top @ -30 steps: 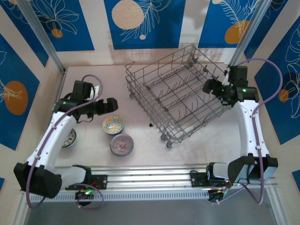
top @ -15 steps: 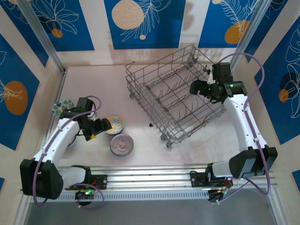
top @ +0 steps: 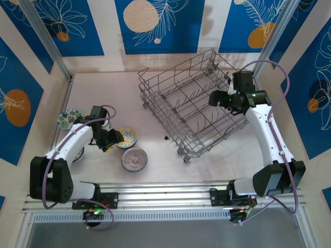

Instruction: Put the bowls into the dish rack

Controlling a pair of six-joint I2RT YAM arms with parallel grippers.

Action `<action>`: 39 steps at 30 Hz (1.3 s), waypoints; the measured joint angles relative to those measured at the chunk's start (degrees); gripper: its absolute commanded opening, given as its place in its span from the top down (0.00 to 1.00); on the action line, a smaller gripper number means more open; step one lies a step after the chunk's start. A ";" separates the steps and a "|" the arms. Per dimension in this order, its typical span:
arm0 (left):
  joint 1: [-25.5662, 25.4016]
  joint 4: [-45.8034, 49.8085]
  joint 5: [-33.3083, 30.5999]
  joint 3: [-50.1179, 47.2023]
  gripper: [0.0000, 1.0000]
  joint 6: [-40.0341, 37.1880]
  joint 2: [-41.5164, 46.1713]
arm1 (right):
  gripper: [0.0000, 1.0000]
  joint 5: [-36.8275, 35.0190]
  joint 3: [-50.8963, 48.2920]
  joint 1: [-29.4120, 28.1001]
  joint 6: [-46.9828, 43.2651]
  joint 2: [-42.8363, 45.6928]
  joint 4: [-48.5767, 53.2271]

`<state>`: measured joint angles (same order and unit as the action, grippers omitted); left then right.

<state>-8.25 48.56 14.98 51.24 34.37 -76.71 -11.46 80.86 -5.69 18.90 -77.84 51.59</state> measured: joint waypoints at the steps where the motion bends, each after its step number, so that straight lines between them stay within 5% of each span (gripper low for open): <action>1: 0.00 -0.13 0.00 0.00 0.49 -0.07 -0.17 | 0.06 -0.07 -0.02 0.00 -0.17 0.00 -0.11; 15: 0.02 -2.08 0.20 0.00 0.63 -0.33 -2.93 | 0.05 -0.17 -1.64 -0.31 -0.44 -1.16 -1.44; 22: 0.22 -2.62 0.55 0.00 0.79 -0.42 -3.85 | 0.06 -0.17 -1.66 -0.33 -0.44 -1.16 -1.44; 39: 0.26 -3.32 1.11 0.09 0.64 -1.51 -4.04 | 0.05 -0.22 -1.66 -1.40 -0.42 -1.16 -1.44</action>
<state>-7.99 45.23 16.10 51.33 32.86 -80.75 -11.68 79.20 -7.09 18.48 -79.00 50.15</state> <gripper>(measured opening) 0.358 0.945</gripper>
